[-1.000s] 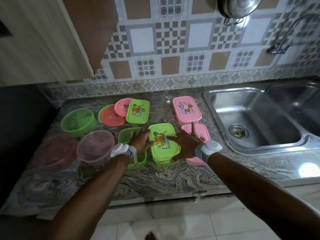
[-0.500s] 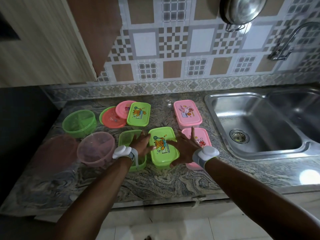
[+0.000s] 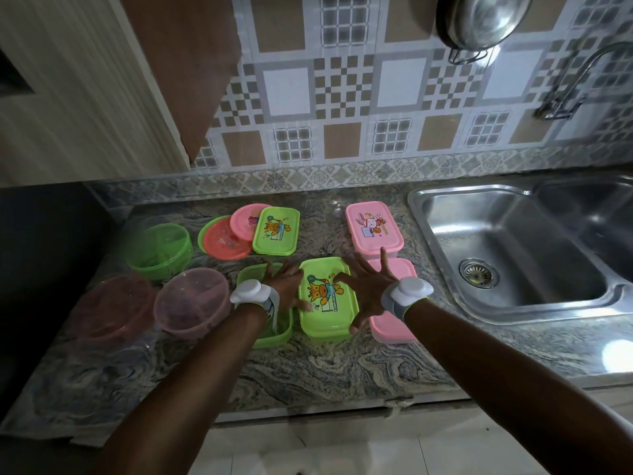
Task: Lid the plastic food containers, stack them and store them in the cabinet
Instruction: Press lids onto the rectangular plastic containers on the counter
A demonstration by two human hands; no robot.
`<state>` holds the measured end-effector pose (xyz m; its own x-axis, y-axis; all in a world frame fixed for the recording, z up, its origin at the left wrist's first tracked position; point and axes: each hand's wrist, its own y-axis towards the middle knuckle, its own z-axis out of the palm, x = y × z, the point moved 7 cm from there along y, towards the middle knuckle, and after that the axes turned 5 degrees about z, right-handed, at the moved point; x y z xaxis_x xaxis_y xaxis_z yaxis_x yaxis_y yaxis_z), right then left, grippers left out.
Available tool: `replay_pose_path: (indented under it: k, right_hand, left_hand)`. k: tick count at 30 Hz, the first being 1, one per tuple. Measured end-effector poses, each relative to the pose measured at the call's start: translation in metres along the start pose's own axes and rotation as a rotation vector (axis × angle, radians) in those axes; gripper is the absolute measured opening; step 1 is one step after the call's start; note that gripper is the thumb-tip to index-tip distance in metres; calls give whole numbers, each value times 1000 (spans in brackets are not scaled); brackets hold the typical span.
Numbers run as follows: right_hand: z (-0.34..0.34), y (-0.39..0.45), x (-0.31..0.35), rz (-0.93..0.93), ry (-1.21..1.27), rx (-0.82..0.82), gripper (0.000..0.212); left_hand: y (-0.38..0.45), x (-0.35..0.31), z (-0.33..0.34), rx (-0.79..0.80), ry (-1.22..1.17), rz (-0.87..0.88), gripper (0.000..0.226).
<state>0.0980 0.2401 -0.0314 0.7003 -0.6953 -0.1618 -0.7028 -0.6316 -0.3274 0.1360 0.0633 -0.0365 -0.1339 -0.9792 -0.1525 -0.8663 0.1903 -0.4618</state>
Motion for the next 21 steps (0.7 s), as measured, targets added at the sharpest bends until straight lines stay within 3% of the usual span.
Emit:
replay_pose_path:
  k: [3, 11, 18, 21]
  right_hand:
    - [0, 8, -2, 26, -42, 49, 145]
    - [-1, 23, -3, 54, -73, 149, 155]
    - [-8, 32, 5, 103, -130, 110, 97]
    - [-14, 35, 6, 154, -4, 95, 82]
  left_hand:
    - [-4, -2, -1, 27, 92, 82, 165]
    - [3, 3, 6, 5, 73, 123, 147]
    - [-8, -6, 8, 43, -50, 180, 171]
    - [-9, -9, 6, 83, -5, 163, 156]
